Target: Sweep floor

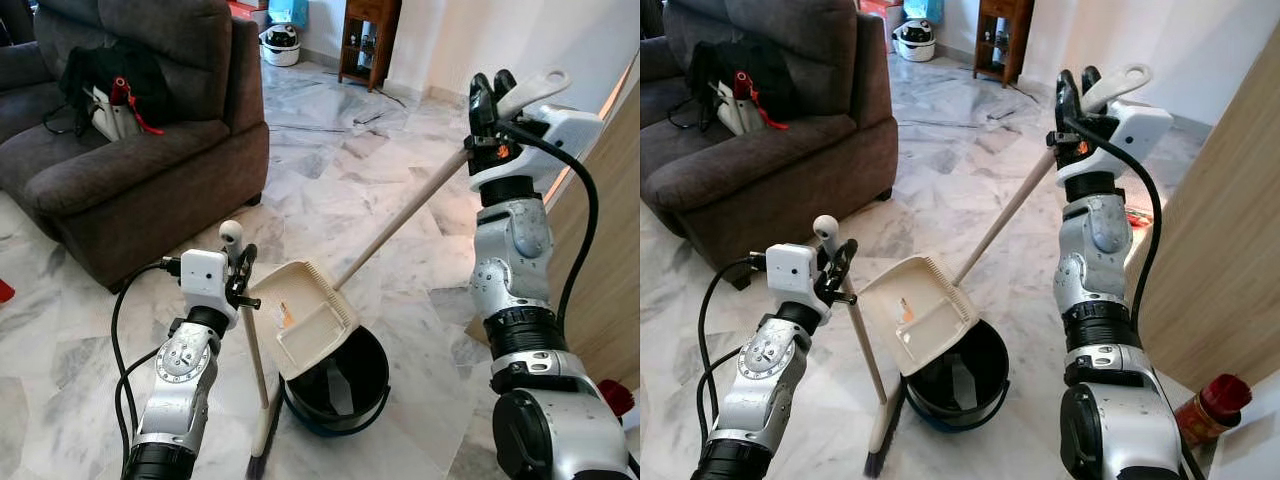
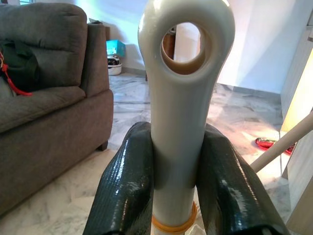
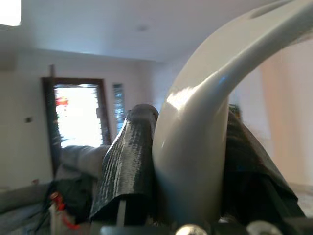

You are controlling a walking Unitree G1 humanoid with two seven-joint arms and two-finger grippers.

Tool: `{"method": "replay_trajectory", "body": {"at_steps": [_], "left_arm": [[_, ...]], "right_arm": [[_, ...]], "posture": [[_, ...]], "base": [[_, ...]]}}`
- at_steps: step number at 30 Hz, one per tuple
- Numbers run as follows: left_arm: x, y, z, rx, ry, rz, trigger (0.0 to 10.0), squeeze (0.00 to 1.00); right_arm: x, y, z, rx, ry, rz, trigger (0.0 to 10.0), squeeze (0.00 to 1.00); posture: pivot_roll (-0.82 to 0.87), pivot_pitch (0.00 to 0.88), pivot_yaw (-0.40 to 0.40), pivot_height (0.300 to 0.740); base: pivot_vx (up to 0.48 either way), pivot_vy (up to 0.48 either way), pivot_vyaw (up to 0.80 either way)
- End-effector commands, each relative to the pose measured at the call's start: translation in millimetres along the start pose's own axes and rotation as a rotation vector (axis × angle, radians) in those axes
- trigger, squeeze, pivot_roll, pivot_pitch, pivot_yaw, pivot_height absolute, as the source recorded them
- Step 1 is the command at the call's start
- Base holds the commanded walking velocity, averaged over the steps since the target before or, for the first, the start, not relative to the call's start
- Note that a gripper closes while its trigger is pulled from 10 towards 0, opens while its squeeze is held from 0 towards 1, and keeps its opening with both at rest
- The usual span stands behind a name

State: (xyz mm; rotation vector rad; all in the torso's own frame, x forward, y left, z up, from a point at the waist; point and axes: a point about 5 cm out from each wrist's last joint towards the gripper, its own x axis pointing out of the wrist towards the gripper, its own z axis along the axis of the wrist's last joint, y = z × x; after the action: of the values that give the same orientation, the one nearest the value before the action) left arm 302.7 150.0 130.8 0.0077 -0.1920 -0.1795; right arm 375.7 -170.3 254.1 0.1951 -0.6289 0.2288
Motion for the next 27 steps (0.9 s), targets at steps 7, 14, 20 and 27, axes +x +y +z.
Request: {"method": "replay_trajectory", "body": {"at_steps": [7,14,20,27], "left_arm": [[2.9,-4.1,15,-0.011,-0.075,-0.021,10.0,0.00],[2.6,-4.5,14,-0.011,-0.073,-0.022,10.0,0.00],[2.6,-4.2,14,-0.010,-0.072,-0.021,10.0,0.00],[2.8,-4.3,14,-0.010,-0.074,-0.020,10.0,0.00]], "right_arm": [[7.2,13.0,16,0.019,-0.097,0.113,10.0,0.00],[7.0,18.8,14,0.027,-0.081,0.187,10.0,0.00],[4.9,29.1,14,0.057,-0.062,0.309,10.0,0.00],[2.2,30.9,13,0.065,-0.052,0.354,10.0,0.00]], "posture": [[0.12,0.000,-0.042,0.740],[0.12,0.000,-0.043,0.740],[0.11,0.000,-0.043,0.740],[0.11,0.000,-0.044,0.740]], "base": [[0.000,0.000,0.00],[0.000,0.000,0.00],[0.000,0.000,0.00],[0.000,0.000,0.00]]}}
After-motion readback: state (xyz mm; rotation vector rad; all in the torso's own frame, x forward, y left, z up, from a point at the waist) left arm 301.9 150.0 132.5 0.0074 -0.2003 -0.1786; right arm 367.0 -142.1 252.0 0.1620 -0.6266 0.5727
